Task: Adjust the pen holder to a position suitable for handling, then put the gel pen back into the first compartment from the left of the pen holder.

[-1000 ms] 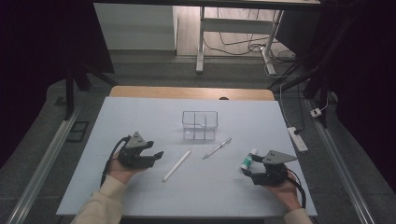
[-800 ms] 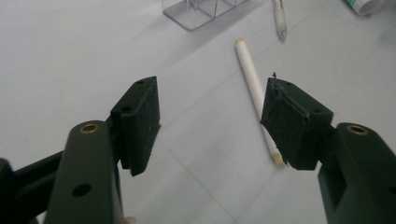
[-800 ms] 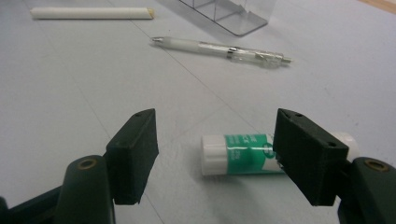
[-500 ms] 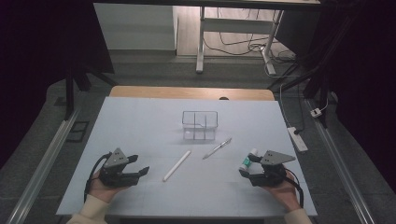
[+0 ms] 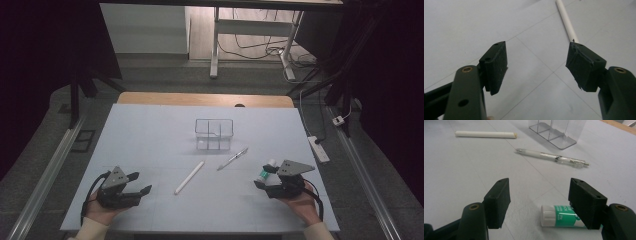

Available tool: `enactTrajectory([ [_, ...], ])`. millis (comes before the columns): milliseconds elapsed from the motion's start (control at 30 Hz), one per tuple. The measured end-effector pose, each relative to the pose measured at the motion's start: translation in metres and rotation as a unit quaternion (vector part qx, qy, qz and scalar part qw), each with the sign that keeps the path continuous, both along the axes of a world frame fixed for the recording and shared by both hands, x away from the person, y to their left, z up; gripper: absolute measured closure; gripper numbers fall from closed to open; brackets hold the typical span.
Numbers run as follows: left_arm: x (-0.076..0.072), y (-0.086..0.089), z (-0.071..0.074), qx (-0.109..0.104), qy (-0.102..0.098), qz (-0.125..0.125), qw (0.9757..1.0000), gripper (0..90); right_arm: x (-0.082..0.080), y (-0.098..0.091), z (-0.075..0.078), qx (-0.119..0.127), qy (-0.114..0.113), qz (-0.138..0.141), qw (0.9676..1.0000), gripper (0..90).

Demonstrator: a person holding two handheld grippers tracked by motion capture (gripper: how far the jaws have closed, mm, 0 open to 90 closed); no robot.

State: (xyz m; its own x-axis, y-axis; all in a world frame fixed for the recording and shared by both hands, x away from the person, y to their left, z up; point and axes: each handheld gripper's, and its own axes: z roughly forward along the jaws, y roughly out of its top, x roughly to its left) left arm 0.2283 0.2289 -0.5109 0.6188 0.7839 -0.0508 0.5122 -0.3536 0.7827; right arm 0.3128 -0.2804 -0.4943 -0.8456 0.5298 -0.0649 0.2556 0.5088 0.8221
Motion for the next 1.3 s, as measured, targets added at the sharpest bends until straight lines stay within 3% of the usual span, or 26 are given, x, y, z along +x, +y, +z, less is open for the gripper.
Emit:
enactTrajectory([
  [533, 0.004, 0.001, -0.002, 0.004, -0.01, -0.001, 0.9999, 32.7, 0.006, 0.008, 0.004, -0.001, -0.005, 0.01, 0.9999, 33.9],
  [967, 0.006, 0.0, -0.004, 0.008, -0.009, -0.005, 0.9999, 32.4, 0.012, 0.033, 0.005, -0.049, -0.002, 0.06, 0.997, 35.7],
  [1300, 0.008, -0.002, -0.006, 0.016, -0.008, -0.007, 0.9998, 32.3, 0.024, 0.05, 0.008, -0.066, 0.006, 0.089, 0.9938, 35.7],
])
